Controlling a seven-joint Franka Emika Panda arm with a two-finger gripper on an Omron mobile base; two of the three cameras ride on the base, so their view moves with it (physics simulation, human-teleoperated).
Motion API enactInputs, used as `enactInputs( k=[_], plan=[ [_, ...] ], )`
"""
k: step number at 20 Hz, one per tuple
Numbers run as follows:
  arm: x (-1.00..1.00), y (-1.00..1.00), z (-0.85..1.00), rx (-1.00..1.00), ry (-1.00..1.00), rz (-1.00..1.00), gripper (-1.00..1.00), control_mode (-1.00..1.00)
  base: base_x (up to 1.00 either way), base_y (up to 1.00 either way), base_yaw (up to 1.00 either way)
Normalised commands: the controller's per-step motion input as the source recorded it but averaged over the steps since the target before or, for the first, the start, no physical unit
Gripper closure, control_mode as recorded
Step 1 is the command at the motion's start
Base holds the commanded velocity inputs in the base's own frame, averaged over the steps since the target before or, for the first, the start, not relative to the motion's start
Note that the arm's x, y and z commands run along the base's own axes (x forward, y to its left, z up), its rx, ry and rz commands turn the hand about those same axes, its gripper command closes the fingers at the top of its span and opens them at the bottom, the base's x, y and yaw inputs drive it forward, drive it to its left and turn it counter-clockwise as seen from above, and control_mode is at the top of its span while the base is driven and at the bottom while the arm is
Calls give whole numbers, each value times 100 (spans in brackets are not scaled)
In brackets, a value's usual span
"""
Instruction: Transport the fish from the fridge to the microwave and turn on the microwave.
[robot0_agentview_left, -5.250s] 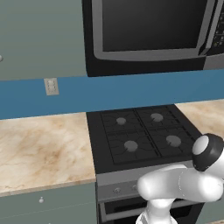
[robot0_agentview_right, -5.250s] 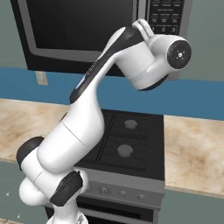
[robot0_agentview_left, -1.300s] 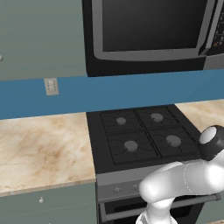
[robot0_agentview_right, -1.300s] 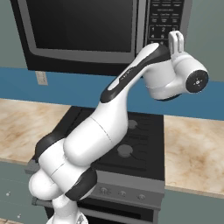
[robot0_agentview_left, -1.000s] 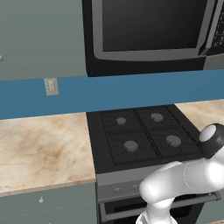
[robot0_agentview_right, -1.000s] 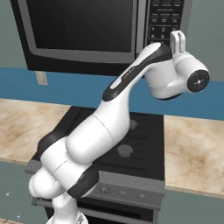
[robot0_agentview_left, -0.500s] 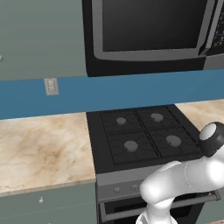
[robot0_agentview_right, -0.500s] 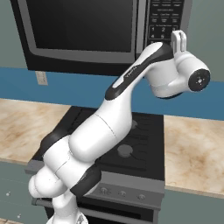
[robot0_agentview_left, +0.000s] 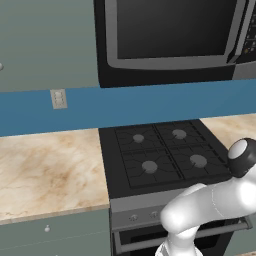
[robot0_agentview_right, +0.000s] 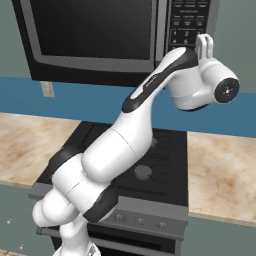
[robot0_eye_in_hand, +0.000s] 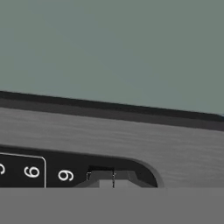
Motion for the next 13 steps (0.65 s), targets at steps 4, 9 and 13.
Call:
enactInputs(
  k=[4,9,13],
  plan=[
    [22,0,0,4,0,0,100,-100,0,0,0],
    [23,0,0,3,0,0,100,-100,0,0,0],
    [19,0,1,1,0,0,100,-100,0,0,0]
  ],
)
